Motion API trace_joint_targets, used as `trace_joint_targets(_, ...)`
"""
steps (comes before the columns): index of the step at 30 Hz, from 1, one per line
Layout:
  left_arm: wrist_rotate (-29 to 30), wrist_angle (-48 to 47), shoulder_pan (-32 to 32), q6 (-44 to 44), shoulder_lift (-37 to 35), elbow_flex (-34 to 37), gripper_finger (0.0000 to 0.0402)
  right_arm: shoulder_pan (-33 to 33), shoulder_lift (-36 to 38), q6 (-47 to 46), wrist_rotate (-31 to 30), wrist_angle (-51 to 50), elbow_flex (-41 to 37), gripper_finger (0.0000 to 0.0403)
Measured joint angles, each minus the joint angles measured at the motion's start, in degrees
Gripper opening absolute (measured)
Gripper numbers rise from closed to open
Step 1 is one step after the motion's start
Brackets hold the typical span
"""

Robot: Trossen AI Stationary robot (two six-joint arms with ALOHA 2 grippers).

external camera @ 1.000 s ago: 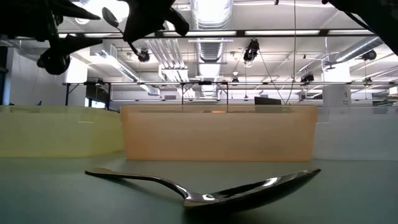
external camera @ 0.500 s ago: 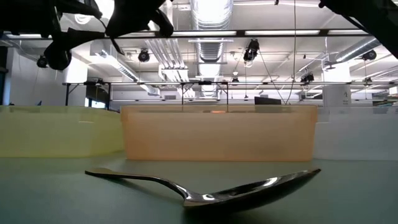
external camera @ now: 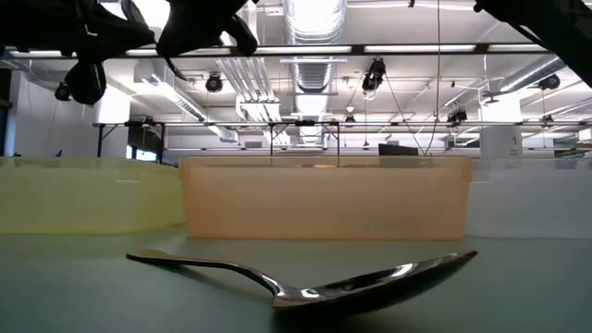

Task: Sort silverware by color (type)
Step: Put the black spoon into the yellow bin

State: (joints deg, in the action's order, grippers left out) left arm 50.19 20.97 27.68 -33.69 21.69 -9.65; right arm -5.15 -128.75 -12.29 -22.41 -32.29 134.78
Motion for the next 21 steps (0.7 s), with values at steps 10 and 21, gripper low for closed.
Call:
trace_joint_targets(10,0.0,1.2,0.0,0.0,0.0,0.0,0.0077,-0.1,0.0,0.4,1.9,0.2,0.0,0.0013)
trace_joint_targets(21,0.3,1.5,0.0,1.1,0.0,0.0,0.0007,-0.1,0.0,0.4,1.5,0.1,0.0,0.0013)
